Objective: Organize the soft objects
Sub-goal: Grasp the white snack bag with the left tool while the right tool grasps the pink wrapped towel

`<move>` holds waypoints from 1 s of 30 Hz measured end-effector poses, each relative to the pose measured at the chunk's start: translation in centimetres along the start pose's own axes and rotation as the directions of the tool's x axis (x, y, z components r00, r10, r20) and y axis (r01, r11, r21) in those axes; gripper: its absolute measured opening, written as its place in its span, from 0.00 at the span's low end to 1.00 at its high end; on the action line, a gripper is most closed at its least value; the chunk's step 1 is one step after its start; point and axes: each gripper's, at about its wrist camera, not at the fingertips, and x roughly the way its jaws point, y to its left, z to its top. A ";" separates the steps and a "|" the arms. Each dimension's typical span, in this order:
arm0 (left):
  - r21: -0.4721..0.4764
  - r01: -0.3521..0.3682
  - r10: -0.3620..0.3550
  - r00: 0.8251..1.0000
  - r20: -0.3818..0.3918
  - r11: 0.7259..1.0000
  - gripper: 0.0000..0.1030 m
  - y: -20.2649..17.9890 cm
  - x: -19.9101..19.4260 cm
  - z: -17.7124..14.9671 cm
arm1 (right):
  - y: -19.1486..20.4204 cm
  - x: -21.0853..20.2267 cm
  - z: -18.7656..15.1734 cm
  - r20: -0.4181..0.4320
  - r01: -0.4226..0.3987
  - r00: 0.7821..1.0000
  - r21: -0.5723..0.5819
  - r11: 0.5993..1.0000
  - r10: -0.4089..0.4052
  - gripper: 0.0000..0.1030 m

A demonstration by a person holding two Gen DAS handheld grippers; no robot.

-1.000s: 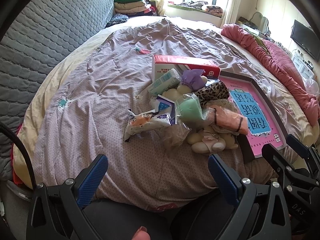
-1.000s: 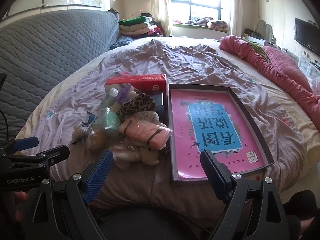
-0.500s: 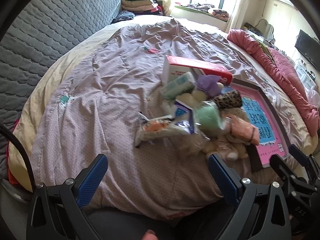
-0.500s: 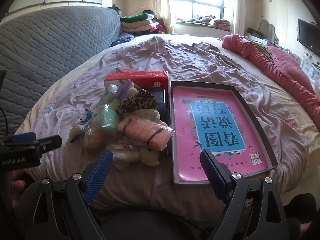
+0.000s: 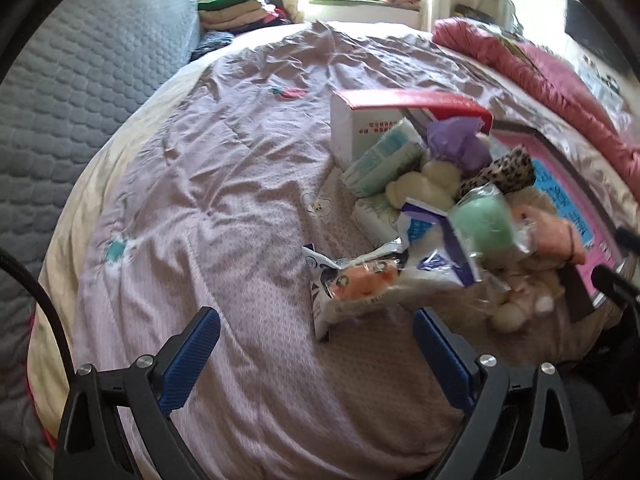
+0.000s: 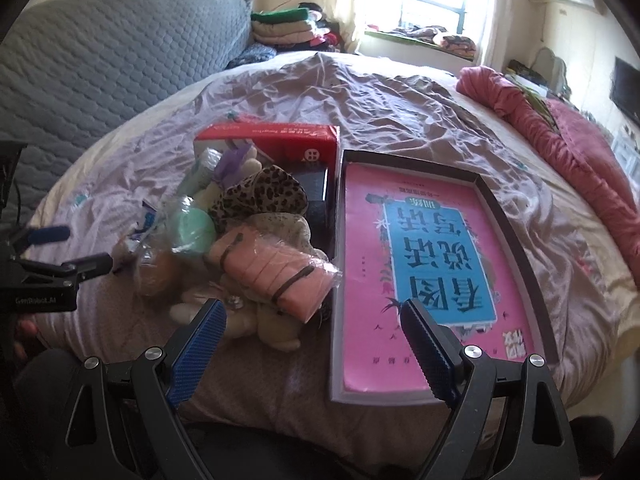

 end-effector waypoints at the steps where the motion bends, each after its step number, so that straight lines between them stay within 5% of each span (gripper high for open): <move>1: 0.013 0.002 -0.002 1.000 -0.006 1.000 0.88 0.0 0.3 0.1 | 0.2 0.4 0.2 -0.004 0.005 1.000 -0.027 1.000 -0.005 0.87; 12: 0.221 0.104 -0.099 0.995 -0.035 0.970 0.81 -1.4 2.9 1.7 | 3.8 3.6 2.6 -0.010 0.007 1.000 -0.376 0.927 -0.012 0.86; 17: 0.204 0.208 -0.191 0.977 -0.097 0.957 0.62 -0.9 4.9 2.7 | 4.6 6.3 3.1 -0.080 -0.017 0.997 -0.448 0.894 -0.022 0.60; 21: 0.128 0.272 -0.261 0.960 -0.098 0.954 0.42 0.2 5.9 2.8 | 4.0 7.2 3.4 -0.100 -0.059 0.995 -0.404 0.913 0.021 0.59; 25: 0.035 0.308 -0.305 0.950 -0.072 0.951 0.24 1.8 6.2 2.9 | 1.4 7.8 4.0 -0.135 -0.196 0.976 -0.229 0.954 0.168 0.55; 30: -0.030 0.353 -0.354 0.934 -0.053 0.935 0.17 2.7 6.1 2.9 | -0.5 7.3 4.1 -0.113 -0.279 0.957 -0.098 0.955 0.268 0.54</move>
